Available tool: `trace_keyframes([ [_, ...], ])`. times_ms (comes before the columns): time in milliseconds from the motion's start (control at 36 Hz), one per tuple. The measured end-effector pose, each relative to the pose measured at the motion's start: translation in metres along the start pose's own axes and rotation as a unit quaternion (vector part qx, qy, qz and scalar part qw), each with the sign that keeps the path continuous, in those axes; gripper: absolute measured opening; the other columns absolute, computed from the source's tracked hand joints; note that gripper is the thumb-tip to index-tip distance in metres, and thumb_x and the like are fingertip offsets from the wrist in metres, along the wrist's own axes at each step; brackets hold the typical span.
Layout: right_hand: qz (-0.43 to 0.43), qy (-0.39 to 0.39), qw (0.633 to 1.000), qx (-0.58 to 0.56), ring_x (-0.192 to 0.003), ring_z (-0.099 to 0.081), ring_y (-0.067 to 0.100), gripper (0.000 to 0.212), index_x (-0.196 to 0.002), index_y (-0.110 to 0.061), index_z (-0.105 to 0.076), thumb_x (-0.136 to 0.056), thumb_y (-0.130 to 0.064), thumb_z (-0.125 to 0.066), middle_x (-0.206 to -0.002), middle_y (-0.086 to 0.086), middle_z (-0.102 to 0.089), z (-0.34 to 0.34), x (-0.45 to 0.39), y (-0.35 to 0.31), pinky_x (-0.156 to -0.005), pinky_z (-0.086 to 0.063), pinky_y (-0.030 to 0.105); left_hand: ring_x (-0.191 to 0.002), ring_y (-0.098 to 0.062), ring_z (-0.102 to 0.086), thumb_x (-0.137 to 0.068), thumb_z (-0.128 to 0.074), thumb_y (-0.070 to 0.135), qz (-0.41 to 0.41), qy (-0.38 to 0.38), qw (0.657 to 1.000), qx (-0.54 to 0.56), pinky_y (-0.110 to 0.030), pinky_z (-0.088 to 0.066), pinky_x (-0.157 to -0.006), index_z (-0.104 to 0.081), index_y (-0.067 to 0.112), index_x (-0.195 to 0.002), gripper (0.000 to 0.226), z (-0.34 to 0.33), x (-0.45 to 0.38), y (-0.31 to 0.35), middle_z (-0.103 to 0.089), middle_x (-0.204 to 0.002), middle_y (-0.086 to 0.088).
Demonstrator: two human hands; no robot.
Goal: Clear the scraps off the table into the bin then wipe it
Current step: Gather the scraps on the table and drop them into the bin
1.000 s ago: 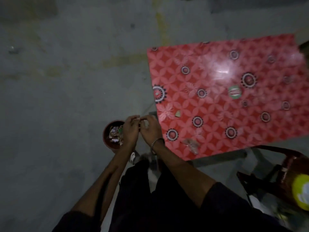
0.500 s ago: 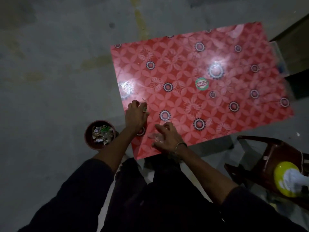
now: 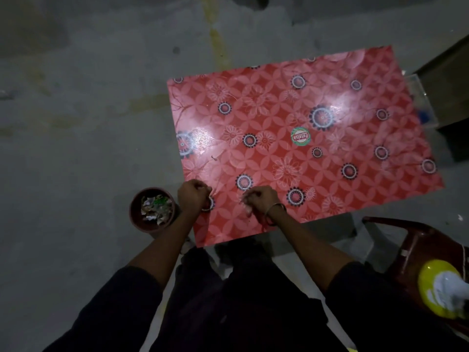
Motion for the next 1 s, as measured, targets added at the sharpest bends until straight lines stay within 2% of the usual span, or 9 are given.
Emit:
trace_keyframes([
  [111,-0.045,0.005,0.991,-0.127,-0.036,-0.061,0.003,0.013,-0.091,0.015,-0.076,-0.087,0.020,-0.066,-0.047,0.001,-0.067,0.000,-0.006,-0.028,-0.043,-0.053,0.018,-0.070,-0.028,-0.070,-0.080,-0.090,0.007,0.158,-0.006,0.963,0.219,-0.033,-0.061,-0.068,-0.079,0.001,-0.086,0.014,-0.003,0.019,-0.009,-0.075,-0.073,-0.015],
  [167,-0.017,0.018,0.991,-0.133,-0.034,-0.056,-0.004,0.014,-0.097,0.019,-0.073,-0.086,0.022,-0.064,-0.056,0.019,-0.068,-0.010,-0.003,-0.048,-0.040,-0.044,0.009,-0.078,-0.032,-0.070,-0.083,-0.087,0.002,0.160,-0.036,0.943,0.289,-0.038,-0.062,-0.075,-0.078,-0.004,-0.090,0.014,-0.003,0.027,-0.014,-0.075,-0.076,-0.020],
  [222,0.002,0.023,0.991,-0.130,-0.044,-0.062,-0.001,0.016,-0.097,0.012,-0.077,-0.087,0.015,-0.065,-0.073,0.026,-0.073,-0.026,-0.005,-0.062,-0.045,-0.041,0.003,-0.083,-0.033,-0.072,-0.084,-0.088,0.007,0.145,-0.065,0.932,0.326,-0.046,-0.061,-0.085,-0.079,-0.006,-0.099,0.022,0.003,0.036,-0.017,-0.076,-0.087,-0.025],
  [306,0.024,-0.007,0.994,-0.107,-0.086,-0.072,0.021,0.021,-0.108,0.006,-0.077,-0.090,0.006,-0.067,-0.102,0.023,-0.077,-0.058,-0.006,-0.087,-0.064,-0.042,-0.004,-0.075,-0.026,-0.075,-0.089,-0.082,0.007,0.127,-0.059,0.918,0.370,-0.032,-0.064,-0.073,-0.080,0.002,-0.097,0.010,0.018,0.045,-0.021,-0.081,-0.083,-0.013],
  [417,-0.010,-0.127,0.976,-0.179,-0.067,-0.068,0.014,0.029,-0.121,0.011,-0.068,-0.093,0.009,-0.063,-0.093,0.018,-0.075,-0.117,0.007,-0.126,-0.062,-0.053,0.022,-0.071,-0.015,-0.075,-0.093,-0.077,0.000,0.146,0.019,0.906,0.397,-0.020,-0.060,-0.062,-0.080,0.006,-0.095,0.007,0.048,0.036,-0.040,-0.081,-0.075,0.002],
  [556,0.022,-0.158,0.973,-0.165,-0.072,-0.061,0.004,0.031,-0.124,0.009,-0.068,-0.094,0.002,-0.070,-0.102,0.013,-0.069,-0.183,0.011,-0.158,-0.063,-0.052,0.010,-0.071,-0.017,-0.074,-0.092,-0.068,-0.014,0.173,0.067,0.900,0.394,-0.013,-0.056,-0.057,-0.075,-0.011,-0.108,0.018,0.101,0.023,-0.076,-0.075,-0.061,0.011],
  [722,0.006,-0.133,0.984,-0.117,-0.074,-0.067,0.014,0.019,-0.105,-0.004,-0.080,-0.087,0.000,-0.076,-0.091,0.008,-0.075,-0.265,-0.006,-0.169,-0.078,-0.063,0.037,-0.064,-0.013,-0.078,-0.104,-0.054,-0.005,0.238,-0.016,0.861,0.448,-0.023,-0.065,-0.067,-0.070,-0.003,-0.117,0.021,0.160,-0.002,-0.142,-0.080,-0.092,-0.015],
  [833,-0.020,-0.098,0.993,-0.064,-0.072,-0.062,0.014,0.021,-0.099,-0.003,-0.080,-0.084,0.008,-0.071,-0.084,0.005,-0.070,-0.324,-0.023,-0.174,-0.062,-0.057,0.022,-0.072,-0.014,-0.077,-0.107,-0.058,0.009,0.300,0.035,0.837,0.456,-0.029,-0.061,-0.083,-0.071,0.008,-0.115,0.015,0.181,-0.027,-0.206,-0.080,-0.094,-0.008],
  [1000,-0.088,-0.041,0.995,-0.008,-0.077,-0.072,0.020,0.026,-0.086,-0.023,-0.084,-0.077,0.000,-0.075,-0.087,0.006,-0.080,-0.430,-0.100,-0.139,-0.077,-0.065,0.040,-0.035,-0.006,-0.057,-0.109,-0.045,0.005,0.382,0.006,0.813,0.440,-0.016,-0.042,-0.042,-0.054,0.012,-0.082,0.029,0.188,-0.097,-0.301,-0.063,-0.045,0.002],
])
Point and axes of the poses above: each hand's wrist, its own x-axis away from the middle knuckle, its own z-axis out of the back of the hand, y = z × x, the point moved 1 cm from there along -x, towards the middle knuckle
